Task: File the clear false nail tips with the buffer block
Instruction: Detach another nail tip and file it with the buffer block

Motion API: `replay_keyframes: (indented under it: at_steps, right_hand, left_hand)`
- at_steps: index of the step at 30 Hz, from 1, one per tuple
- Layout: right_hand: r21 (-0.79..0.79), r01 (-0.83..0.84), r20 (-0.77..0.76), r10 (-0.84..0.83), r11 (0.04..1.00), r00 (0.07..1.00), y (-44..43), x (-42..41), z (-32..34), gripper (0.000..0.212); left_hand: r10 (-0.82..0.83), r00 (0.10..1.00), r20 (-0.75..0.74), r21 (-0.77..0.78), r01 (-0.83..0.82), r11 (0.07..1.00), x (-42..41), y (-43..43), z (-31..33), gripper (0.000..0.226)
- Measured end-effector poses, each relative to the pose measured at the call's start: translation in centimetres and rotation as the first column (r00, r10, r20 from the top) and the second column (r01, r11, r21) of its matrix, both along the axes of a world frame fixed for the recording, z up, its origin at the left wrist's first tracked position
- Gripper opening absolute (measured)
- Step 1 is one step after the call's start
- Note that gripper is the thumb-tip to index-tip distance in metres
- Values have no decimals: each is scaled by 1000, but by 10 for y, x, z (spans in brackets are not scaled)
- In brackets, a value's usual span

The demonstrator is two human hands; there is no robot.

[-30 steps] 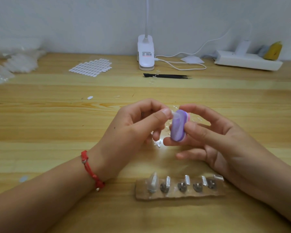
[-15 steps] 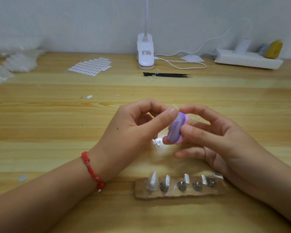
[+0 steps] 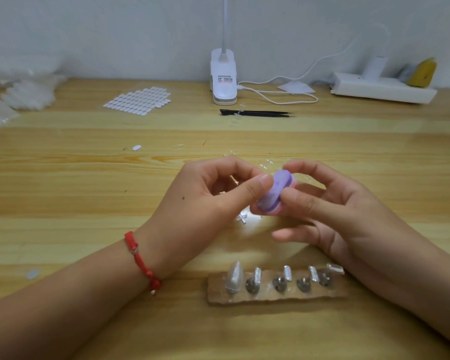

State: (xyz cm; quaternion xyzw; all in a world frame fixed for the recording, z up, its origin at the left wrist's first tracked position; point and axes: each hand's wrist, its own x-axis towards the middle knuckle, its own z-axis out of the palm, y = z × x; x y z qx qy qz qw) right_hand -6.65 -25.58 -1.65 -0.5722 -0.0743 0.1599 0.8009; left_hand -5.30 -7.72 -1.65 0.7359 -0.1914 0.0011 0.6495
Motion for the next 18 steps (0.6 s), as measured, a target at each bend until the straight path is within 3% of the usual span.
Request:
replay_keyframes:
  at_steps: [6,12,18]
  right_hand:
    - [-67,-85,17,86,994,996,1,-1,0,26]
    - [0,-34,-34,34,999,999,-1,1,2,29]
    - [-48,-67,2,67,997,998,0,-1,1,24]
  left_hand:
    - [71,997,-7,-26,-71,997,0,1,-1,14]
    - [40,999,-20,-21,-41,999,0,0,1,15]
    - [19,999,-33,0,-19,1000,-1,0,1,18]
